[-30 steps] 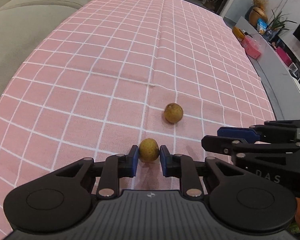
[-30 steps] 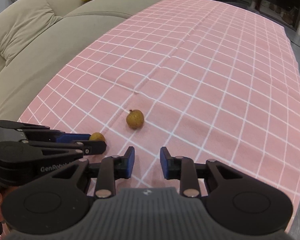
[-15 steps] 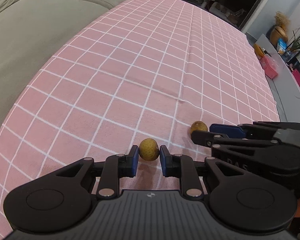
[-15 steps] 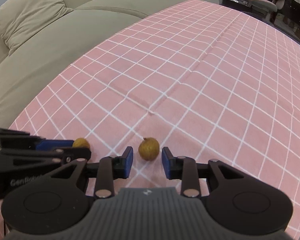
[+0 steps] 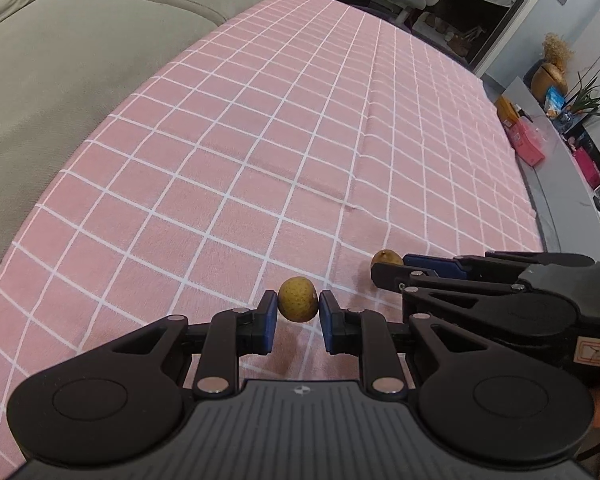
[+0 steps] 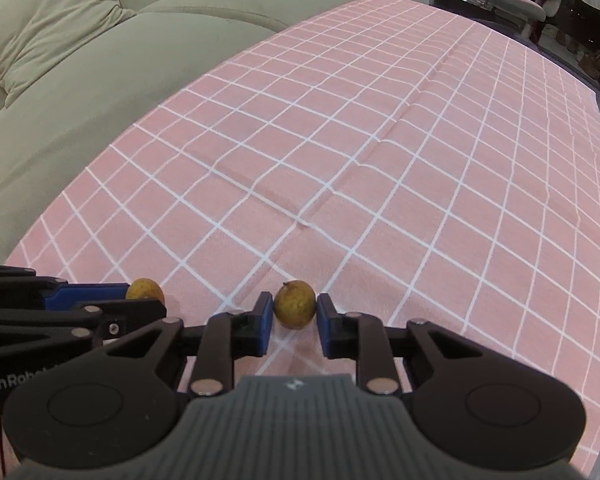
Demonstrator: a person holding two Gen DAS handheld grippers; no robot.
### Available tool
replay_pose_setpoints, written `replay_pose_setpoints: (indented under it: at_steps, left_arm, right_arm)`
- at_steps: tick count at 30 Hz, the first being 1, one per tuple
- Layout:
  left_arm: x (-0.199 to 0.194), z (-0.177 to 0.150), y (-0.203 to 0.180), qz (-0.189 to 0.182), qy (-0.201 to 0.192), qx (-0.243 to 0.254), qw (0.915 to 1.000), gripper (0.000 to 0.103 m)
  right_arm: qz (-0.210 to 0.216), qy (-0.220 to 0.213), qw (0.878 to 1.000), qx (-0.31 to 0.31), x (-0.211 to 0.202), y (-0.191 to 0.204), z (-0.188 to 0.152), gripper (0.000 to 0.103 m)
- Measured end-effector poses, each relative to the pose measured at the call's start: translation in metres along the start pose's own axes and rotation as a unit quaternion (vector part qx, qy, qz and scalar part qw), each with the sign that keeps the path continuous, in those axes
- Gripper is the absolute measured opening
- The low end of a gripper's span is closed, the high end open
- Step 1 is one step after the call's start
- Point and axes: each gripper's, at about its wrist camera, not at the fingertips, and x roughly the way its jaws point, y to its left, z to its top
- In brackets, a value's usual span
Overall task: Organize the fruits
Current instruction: 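Grasp a longan with the left tool while the right tool grasps the other longan, then carry both longans over the green colander and lower them in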
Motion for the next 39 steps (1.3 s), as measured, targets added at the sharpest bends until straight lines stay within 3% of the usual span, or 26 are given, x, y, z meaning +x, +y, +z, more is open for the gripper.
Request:
replay_pose_setpoints:
  at_steps: [5, 12, 24, 32, 39]
  left_arm:
    - [-0.024, -0.007, -0.004, -0.015, -0.004, 0.006, 0.9999, 0.024]
    - [-0.073, -0.015, -0.016, -0.035, -0.032, 0.053, 0.9975, 0.025]
    - [-0.122, -0.052, -0.040, -0.094, -0.051, 0.116, 0.9875, 0.025]
    - [-0.130, -0.080, -0.066, -0.173, -0.028, 0.172, 0.9694, 0.025]
    - [-0.122, -0.111, -0.101, -0.213, 0.005, 0.227, 0.9503, 0.025]
  right_arm:
    - [0.004, -0.015, 1.000, 0.026, -0.037, 0.009, -0.007, 0.019]
    - [0.003, -0.050, 0.997, 0.054, -0.098, 0.030, -0.028, 0.019]
    - [-0.033, -0.098, 0.989, 0.102, -0.198, 0.047, -0.092, 0.019]
    - [-0.053, -0.124, 0.980, 0.145, -0.253, 0.034, -0.155, 0.019]
    - [-0.087, -0.126, 0.972, 0.180, -0.281, 0.019, -0.214, 0.019]
